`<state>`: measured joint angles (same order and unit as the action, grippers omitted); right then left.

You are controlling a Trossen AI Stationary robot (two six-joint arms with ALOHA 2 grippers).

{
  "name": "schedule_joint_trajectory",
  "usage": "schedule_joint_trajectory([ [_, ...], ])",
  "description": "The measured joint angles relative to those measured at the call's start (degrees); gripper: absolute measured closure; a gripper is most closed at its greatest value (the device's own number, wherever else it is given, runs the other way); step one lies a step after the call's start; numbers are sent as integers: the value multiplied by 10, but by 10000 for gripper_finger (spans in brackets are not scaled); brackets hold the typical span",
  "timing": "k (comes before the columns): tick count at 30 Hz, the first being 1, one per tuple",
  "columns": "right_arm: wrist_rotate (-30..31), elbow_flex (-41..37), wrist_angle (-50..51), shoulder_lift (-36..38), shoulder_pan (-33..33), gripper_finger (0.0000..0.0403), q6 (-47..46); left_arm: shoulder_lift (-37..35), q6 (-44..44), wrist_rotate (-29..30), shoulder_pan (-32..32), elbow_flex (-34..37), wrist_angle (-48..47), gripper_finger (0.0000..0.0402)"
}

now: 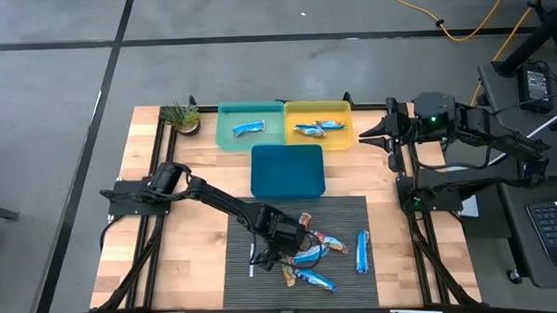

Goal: Pick and place Granola Bars by type
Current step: Put the yellow granola bar into the yellow bin

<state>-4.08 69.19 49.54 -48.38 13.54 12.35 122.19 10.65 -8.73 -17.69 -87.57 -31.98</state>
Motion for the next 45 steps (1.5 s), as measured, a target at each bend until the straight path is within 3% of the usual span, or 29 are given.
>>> schedule_joint_trajectory([
  [22,0,0,0,0,0,347,6,-40,-76,-2,-7,-2,-43,339],
  [29,0,0,1,0,0,347,9,-91,-117,18,-7,-2,-82,343],
  [45,0,0,58,0,0,347,3,-189,-161,152,-6,-2,-156,344],
])
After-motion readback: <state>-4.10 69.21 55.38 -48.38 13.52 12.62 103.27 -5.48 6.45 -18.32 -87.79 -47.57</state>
